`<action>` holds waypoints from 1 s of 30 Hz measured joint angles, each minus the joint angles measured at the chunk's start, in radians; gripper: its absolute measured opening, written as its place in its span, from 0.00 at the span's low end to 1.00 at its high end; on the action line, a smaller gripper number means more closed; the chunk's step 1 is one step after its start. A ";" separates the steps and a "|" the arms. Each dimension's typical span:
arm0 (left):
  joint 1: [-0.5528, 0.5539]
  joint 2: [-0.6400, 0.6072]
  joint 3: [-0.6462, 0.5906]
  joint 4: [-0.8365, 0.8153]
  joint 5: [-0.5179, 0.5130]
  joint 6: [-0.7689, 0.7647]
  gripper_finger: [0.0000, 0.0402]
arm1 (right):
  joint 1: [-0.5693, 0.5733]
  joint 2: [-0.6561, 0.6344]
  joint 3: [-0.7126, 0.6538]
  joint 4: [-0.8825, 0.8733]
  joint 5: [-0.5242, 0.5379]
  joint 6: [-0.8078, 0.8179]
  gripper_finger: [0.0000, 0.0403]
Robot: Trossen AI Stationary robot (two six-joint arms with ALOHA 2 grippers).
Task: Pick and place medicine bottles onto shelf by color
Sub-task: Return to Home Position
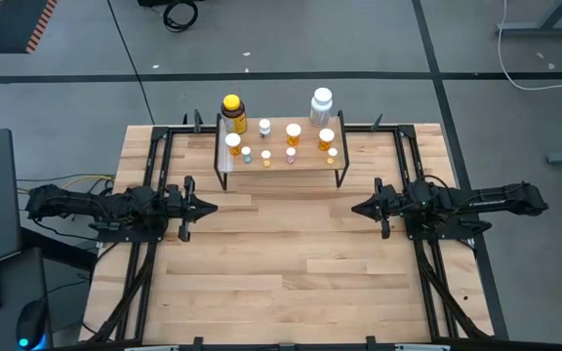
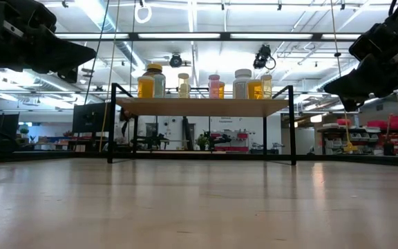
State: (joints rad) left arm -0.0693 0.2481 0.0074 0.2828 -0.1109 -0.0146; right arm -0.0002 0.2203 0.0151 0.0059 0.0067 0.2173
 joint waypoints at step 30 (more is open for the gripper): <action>0.000 0.000 0.000 0.000 0.000 0.000 0.07 | 0.000 0.000 0.000 0.000 0.000 0.000 0.06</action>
State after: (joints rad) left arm -0.0694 0.2484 0.0071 0.2827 -0.1112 -0.0147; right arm -0.0002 0.2203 0.0151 0.0059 0.0067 0.2173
